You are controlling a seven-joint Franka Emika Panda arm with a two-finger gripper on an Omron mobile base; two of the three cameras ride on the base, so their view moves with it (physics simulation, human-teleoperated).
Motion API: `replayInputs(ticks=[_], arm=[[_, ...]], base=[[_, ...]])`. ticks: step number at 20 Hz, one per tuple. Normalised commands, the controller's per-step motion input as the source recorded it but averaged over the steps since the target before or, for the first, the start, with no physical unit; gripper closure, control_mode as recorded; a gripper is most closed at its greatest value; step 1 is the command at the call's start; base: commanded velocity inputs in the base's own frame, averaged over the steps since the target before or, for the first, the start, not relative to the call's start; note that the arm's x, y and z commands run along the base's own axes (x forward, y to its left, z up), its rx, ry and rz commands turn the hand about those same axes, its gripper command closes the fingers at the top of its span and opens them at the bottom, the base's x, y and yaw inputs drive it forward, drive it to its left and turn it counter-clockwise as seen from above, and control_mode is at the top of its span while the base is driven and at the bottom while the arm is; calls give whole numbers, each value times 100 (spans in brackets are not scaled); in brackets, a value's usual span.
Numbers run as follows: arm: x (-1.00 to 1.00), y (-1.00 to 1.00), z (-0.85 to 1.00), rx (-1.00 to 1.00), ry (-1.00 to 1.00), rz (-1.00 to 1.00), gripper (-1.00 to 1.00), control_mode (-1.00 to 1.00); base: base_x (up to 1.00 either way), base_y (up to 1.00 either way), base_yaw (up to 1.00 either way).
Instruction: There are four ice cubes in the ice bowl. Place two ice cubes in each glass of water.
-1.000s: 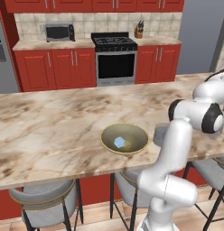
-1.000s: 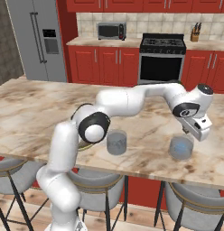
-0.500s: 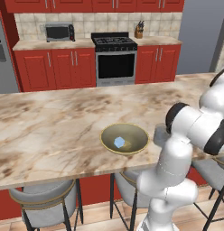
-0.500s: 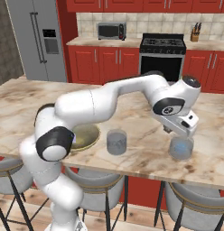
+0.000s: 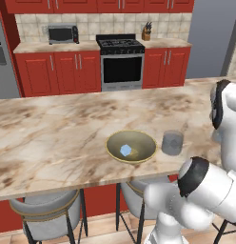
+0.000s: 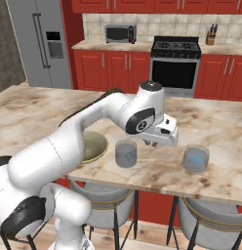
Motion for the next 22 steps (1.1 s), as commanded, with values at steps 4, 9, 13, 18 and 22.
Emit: replayInputs(ticks=[4, 9, 13, 18, 22], arm=[[0, 100, 22, -19, 2, 18, -100, -100], [10, 100, 21, -11, 0, 30, -100, -100], [14, 100, 24, -4, 1, 32, -100, -100], [17, 96, 11, 0, 0, 27, -100, -100], [27, 97, 1, 0, 0, 25, -100, -100]], base=[[0, 0, 0], [0, 0, 0], [0, 0, 0], [0, 0, 0], [0, 0, 0]])
